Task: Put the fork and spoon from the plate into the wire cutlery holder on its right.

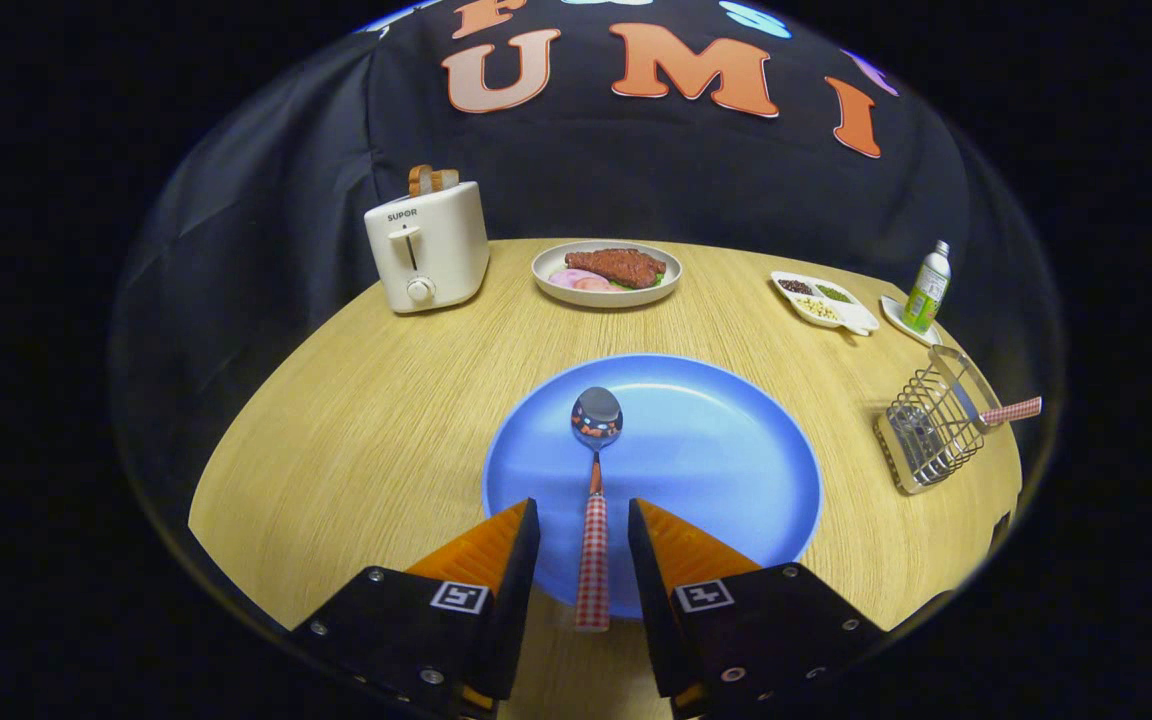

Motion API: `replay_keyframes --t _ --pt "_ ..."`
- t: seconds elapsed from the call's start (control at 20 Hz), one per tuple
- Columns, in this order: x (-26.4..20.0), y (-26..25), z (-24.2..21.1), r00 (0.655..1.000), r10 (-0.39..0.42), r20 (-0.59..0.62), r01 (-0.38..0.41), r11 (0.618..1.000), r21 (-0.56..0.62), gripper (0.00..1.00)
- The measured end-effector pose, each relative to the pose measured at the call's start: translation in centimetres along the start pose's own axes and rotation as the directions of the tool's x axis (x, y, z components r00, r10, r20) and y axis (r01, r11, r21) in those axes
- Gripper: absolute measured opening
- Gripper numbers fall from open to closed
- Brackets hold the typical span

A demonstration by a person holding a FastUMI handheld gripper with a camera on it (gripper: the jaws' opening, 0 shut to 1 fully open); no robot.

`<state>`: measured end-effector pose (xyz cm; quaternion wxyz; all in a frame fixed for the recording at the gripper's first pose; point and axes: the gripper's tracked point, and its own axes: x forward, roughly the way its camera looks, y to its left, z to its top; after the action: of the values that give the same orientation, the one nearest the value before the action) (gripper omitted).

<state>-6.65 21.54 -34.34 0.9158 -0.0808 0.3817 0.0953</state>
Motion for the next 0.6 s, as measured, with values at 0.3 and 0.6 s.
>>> replay_keyframes --t 0.3,0.6 --pt "0.5 -0.9 -0.9 0.999 -0.018 -0.038 0.019 1.000 0.024 0.28" --pt "-0.7 -1.6 0.5 1.000 -0.020 -0.021 0.021 1.000 0.015 0.08"
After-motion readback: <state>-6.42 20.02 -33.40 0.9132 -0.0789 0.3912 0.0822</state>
